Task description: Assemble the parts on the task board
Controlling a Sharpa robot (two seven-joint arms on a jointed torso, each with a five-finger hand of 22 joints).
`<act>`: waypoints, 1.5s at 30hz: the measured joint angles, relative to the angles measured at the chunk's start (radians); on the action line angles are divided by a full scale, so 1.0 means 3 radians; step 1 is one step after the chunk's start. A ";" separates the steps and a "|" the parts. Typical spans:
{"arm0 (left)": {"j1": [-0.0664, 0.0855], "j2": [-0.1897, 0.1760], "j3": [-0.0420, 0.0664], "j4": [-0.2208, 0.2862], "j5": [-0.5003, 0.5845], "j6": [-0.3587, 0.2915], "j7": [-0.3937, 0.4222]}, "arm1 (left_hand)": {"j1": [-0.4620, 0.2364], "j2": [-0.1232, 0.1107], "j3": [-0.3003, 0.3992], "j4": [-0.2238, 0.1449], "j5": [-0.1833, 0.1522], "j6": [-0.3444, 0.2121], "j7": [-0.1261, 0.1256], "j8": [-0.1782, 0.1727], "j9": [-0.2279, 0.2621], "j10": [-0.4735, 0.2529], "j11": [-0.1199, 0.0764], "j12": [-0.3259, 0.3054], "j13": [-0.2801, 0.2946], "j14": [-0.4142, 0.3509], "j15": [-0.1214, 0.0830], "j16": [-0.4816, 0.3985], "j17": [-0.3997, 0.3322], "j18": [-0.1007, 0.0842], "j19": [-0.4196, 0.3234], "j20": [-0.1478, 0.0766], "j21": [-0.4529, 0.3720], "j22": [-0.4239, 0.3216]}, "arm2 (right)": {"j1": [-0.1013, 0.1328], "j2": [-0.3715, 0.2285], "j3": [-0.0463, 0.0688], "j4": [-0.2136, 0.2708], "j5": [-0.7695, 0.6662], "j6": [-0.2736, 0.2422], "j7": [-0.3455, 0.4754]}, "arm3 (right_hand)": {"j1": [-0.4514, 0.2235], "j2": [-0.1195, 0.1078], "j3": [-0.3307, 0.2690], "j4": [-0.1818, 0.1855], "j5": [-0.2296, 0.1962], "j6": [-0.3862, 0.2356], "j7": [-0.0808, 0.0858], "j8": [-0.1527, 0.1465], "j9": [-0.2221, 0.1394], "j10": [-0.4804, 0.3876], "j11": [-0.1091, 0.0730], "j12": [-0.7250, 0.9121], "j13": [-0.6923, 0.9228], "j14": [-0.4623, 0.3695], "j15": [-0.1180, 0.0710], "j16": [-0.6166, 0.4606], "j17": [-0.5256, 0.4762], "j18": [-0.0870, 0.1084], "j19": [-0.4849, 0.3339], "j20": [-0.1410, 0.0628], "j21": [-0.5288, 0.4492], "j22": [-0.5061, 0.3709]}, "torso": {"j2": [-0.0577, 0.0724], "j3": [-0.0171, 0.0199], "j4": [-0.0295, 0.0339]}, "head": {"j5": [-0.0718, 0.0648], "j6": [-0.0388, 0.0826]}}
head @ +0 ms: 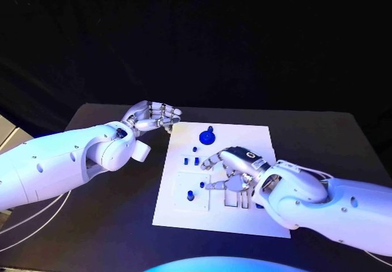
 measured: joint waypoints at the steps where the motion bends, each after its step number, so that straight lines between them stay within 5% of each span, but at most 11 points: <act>1: -0.0001 -0.0004 0.0000 -0.0001 0.0001 0.0000 0.0000 | 0.0000 0.0000 0.0000 0.0000 0.0000 -0.0001 0.0001 0.0000 0.0000 -0.0002 0.0002 0.0006 -0.0001 0.0000 0.0000 0.0000 0.0000 0.0000 0.0000 0.0000 0.0000 0.0000 | 0.0048 -0.0067 0.0005 0.0007 0.0114 -0.0011 0.0022 | -0.0023 0.0023 -0.0012 -0.0003 0.0000 0.0030 -0.0003 0.0019 0.0000 0.0088 -0.0010 0.0051 0.0013 -0.0011 -0.0011 -0.0001 0.0000 0.0000 0.0015 -0.0015 0.0008 0.0000 | -0.0001 0.0000 -0.0002 | -0.0010 0.0006; 5: -0.0013 -0.0021 -0.0001 -0.0005 0.0004 0.0000 -0.0001 | 0.0000 0.0000 -0.0010 0.0010 0.0000 -0.0012 0.0012 0.0000 0.0000 -0.0012 0.0012 0.0017 -0.0004 0.0000 0.0000 0.0000 -0.0003 0.0000 0.0000 0.0000 0.0000 -0.0003 | 0.0213 -0.0385 0.0006 0.0051 0.0638 -0.0023 0.0104 | 0.0006 0.0083 -0.0019 -0.0002 0.0015 0.0106 -0.0023 0.0063 0.0000 0.0471 -0.0036 0.0305 0.0120 -0.0012 -0.0075 0.0051 0.0129 0.0000 0.0084 -0.0084 0.0151 0.0052 | -0.0009 -0.0004 -0.0007 | -0.0051 0.0023; 9: -0.0036 -0.0031 -0.0001 -0.0008 0.0011 0.0000 -0.0001 | 0.0000 0.0000 -0.0010 0.0010 0.0000 -0.0012 0.0012 0.0000 -0.0003 -0.0012 0.0012 0.0017 -0.0004 0.0000 0.0000 0.0000 -0.0003 0.0000 0.0000 0.0000 0.0000 -0.0003 | 0.0295 -0.0638 0.0006 0.0076 0.1077 0.0000 0.0134 | 0.0038 0.0103 -0.0033 -0.0015 0.0015 0.0169 -0.0085 0.0139 0.0008 0.0885 -0.0113 0.0718 0.0396 -0.0003 -0.0175 0.0130 0.0191 -0.0001 0.0169 -0.0165 0.0390 0.0161 | -0.0019 -0.0006 -0.0014 | -0.0088 0.0038; 11: -0.0048 -0.0033 -0.0002 -0.0007 0.0015 0.0000 -0.0001 | 0.0000 0.0000 -0.0010 0.0010 0.0000 -0.0012 0.0012 0.0000 -0.0003 -0.0012 0.0012 0.0017 -0.0004 0.0000 0.0000 0.0000 -0.0003 0.0000 0.0000 0.0000 0.0000 -0.0003 | 0.0316 -0.0750 -0.0001 0.0086 0.1243 0.0038 0.0126 | 0.0008 0.0105 -0.0098 -0.0026 0.0025 0.0146 -0.0138 0.0246 0.0044 0.0935 -0.0209 0.1426 0.1089 -0.0004 -0.0208 0.0163 0.0191 0.0000 0.0217 -0.0213 0.0514 0.0232 | -0.0024 -0.0006 -0.0016 | -0.0109 0.0043; 14: -0.0066 -0.0041 -0.0002 -0.0001 0.0020 0.0000 -0.0001 | 0.0000 0.0000 -0.0010 0.0010 0.0000 -0.0012 0.0012 0.0000 -0.0003 -0.0012 0.0012 0.0017 -0.0004 0.0000 0.0000 0.0000 -0.0003 0.0000 0.0000 0.0000 0.0000 -0.0003 | 0.0326 -0.0893 -0.0019 0.0102 0.1393 0.0120 0.0064 | -0.0252 0.0177 -0.0231 -0.0014 0.0055 0.0047 -0.0168 0.0458 0.0123 0.1093 -0.0223 0.2986 0.2939 -0.0004 -0.0208 0.0239 0.0191 -0.0055 0.0275 -0.0214 0.0765 0.0379 | -0.0029 -0.0006 -0.0021 | -0.0166 0.0044; 18: -0.0096 -0.0057 -0.0001 0.0023 0.0027 0.0001 -0.0001 | -0.0008 0.0008 -0.0010 0.0010 0.0000 -0.0012 0.0012 0.0000 -0.0003 -0.0012 0.0012 0.0017 -0.0004 0.0000 0.0000 0.0000 -0.0003 0.0000 0.0000 0.0000 0.0000 -0.0003 | 0.0309 -0.1055 -0.0049 0.0156 0.1458 0.0246 -0.0091 | -0.0514 0.0248 -0.0346 0.0003 0.0257 0.0030 -0.0171 0.0681 0.0212 0.1468 -0.0270 0.3862 0.4030 -0.0004 -0.0208 0.0308 0.0191 -0.0055 0.0311 -0.0226 0.0982 0.0513 | -0.0030 -0.0008 -0.0025 | -0.0232 0.0036; 23: -0.0129 -0.0061 -0.0001 0.0028 0.0036 0.0003 -0.0001 | -0.0014 0.0014 -0.0010 0.0010 0.0000 -0.0012 0.0012 0.0000 -0.0003 -0.0012 0.0012 0.0017 -0.0004 0.0000 0.0000 0.0000 -0.0003 0.0000 0.0000 0.0000 0.0000 -0.0003 | 0.0246 -0.1191 -0.0083 0.0228 0.1399 0.0379 -0.0337 | -0.0601 0.0319 -0.0433 0.0008 0.0319 0.0019 -0.0177 0.0784 0.0253 0.1603 -0.0280 0.4118 0.4117 -0.0003 -0.0232 0.0347 0.0191 -0.0106 0.0316 -0.0232 0.1152 0.0607 | -0.0029 -0.0010 -0.0025 | -0.0298 0.0026; 32: -0.0152 -0.0066 -0.0002 0.0029 0.0048 0.0006 0.0000 | -0.0014 0.0014 -0.0010 0.0010 0.0000 -0.0012 0.0012 0.0000 -0.0003 -0.0012 0.0012 0.0017 -0.0003 0.0000 0.0000 0.0000 -0.0003 0.0000 0.0000 0.0000 0.0000 -0.0003 | 0.0159 -0.1259 -0.0107 0.0350 0.1042 0.0512 -0.0757 | -0.0817 0.0278 -0.0583 0.0018 0.0258 0.0075 -0.0233 0.0898 0.0280 0.1615 -0.0291 0.4276 0.4117 -0.0003 -0.0255 0.0386 0.0190 -0.0106 0.0327 -0.0243 0.1359 0.0722 | -0.0029 -0.0012 -0.0018 | -0.0346 0.0007; 38: -0.0155 -0.0071 -0.0001 0.0035 0.0052 0.0006 0.0001 | -0.0014 0.0014 -0.0010 0.0010 0.0000 -0.0012 0.0012 0.0012 -0.0003 -0.0024 0.0000 0.0017 -0.0003 0.0000 0.0000 0.0000 -0.0003 0.0000 0.0000 0.0000 -0.0013 -0.0006 | 0.0103 -0.1232 -0.0117 0.0388 0.0894 0.0553 -0.0930 | -0.1002 0.0242 -0.0635 0.0017 0.0059 0.0075 -0.0233 0.0939 0.0292 0.1615 -0.0291 0.4345 0.4117 -0.0003 -0.0255 0.0400 0.0190 -0.0113 0.0327 -0.0243 0.1464 0.0729 | -0.0027 -0.0012 -0.0016 | -0.0354 0.0006; 39: -0.0155 -0.0071 -0.0001 0.0036 0.0053 0.0006 0.0001 | -0.0014 0.0014 -0.0010 0.0010 0.0000 -0.0012 0.0012 0.0012 -0.0003 -0.0024 0.0000 0.0017 -0.0003 0.0000 0.0000 0.0000 -0.0003 0.0000 0.0000 0.0000 -0.0013 -0.0006 | 0.0090 -0.1214 -0.0119 0.0397 0.0865 0.0557 -0.0960 | -0.1015 0.0228 -0.0635 0.0017 0.0033 0.0075 -0.0233 0.0939 0.0292 0.1624 -0.0300 0.4364 0.4117 -0.0003 -0.0255 0.0400 0.0190 -0.0158 0.0327 -0.0243 0.1491 0.0729 | -0.0027 -0.0012 -0.0016 | -0.0352 0.0006; 45: -0.0156 -0.0071 -0.0001 0.0038 0.0055 0.0007 0.0001 | -0.0014 0.0013 -0.0010 0.0010 0.0000 -0.0012 0.0012 0.0012 -0.0002 -0.0024 0.0000 0.0017 -0.0003 0.0000 0.0000 0.0000 -0.0003 0.0000 0.0000 0.0000 -0.0013 -0.0006 | 0.0072 -0.1162 -0.0119 0.0403 0.0779 0.0567 -0.1040 | -0.1034 0.0209 -0.0635 0.0017 0.0033 0.0075 -0.0233 0.0952 0.0296 0.1627 -0.0303 0.4403 0.4117 -0.0003 -0.0255 0.0415 0.0190 -0.0159 0.0327 -0.0243 0.1535 0.0729 | -0.0026 -0.0011 -0.0016 | -0.0349 -0.0006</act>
